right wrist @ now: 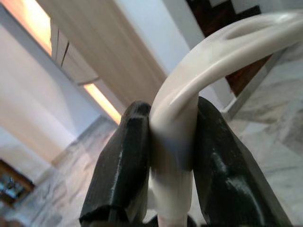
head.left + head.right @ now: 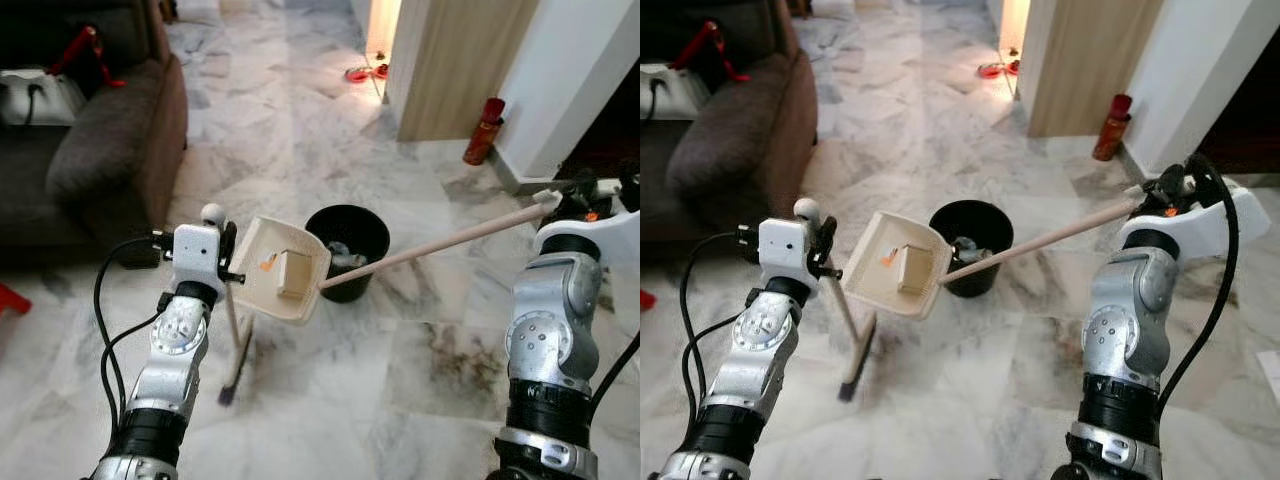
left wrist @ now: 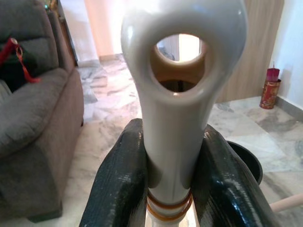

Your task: Sweep floor

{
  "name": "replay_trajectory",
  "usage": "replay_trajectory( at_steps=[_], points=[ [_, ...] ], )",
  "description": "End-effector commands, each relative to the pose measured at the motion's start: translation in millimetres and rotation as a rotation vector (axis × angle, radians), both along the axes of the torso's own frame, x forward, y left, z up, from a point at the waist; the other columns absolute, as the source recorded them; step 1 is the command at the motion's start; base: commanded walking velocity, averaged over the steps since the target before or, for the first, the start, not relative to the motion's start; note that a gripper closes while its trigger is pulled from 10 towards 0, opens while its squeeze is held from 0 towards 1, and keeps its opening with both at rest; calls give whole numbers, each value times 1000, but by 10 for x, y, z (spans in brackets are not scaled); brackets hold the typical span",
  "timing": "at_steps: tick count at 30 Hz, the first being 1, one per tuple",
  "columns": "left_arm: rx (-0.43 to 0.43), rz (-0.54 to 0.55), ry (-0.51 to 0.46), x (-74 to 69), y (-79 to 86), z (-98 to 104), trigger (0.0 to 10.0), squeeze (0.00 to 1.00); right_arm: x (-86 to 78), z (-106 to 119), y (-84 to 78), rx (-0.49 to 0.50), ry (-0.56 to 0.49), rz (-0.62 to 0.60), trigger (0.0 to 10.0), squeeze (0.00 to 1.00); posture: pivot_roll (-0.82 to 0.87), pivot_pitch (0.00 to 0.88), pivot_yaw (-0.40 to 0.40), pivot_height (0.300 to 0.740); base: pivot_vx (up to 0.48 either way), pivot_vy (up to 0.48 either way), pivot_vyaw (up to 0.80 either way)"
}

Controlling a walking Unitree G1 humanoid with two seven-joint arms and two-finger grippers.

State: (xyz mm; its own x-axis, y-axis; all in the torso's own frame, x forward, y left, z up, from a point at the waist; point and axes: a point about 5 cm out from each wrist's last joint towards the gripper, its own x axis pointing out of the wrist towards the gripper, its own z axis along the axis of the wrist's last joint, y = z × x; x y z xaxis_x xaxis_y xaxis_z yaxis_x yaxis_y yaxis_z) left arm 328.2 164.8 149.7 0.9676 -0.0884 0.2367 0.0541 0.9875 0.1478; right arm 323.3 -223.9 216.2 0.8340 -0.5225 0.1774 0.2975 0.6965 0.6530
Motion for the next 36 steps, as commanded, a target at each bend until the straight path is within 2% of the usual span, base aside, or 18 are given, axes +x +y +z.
replay_trajectory(
  at_steps=[1, 6, 9, 28, 34, 36],
  points=[
    [10, 2, -47, 8, 14, 111, 10000, 0, -47, 167, -34, 9, -84, -16, 10000, 0, 96, 119, -19, 740, 0, 0, 0],
    [14, 1, -46, 14, 15, 112, 10000, 0, -35, 153, -34, 11, -72, -8, 10000, 0, 96, 111, -17, 740, 214, 0, 0],
    [14, -4, -44, 14, 11, 109, 10000, 0, -40, 163, -28, 14, -86, -6, 10000, 0, 97, 106, -17, 740, 300, 0, -800],
    [10, 5, -53, 12, 22, 129, 10000, 0, -26, 178, 17, 16, -90, 19, 10000, 0, 104, 106, -25, 740, 305, 0, 0],
    [9, 5, -60, 16, 27, 148, 10000, 0, -16, 201, 36, 12, -103, 27, 10000, 0, 108, 105, -26, 740, 305, 0, -800],
    [9, 6, -61, 16, 27, 151, 10000, 0, -21, 208, 37, 15, -112, 25, 10000, 0, 108, 104, -26, 740, 307, 0, 0]
  ],
)
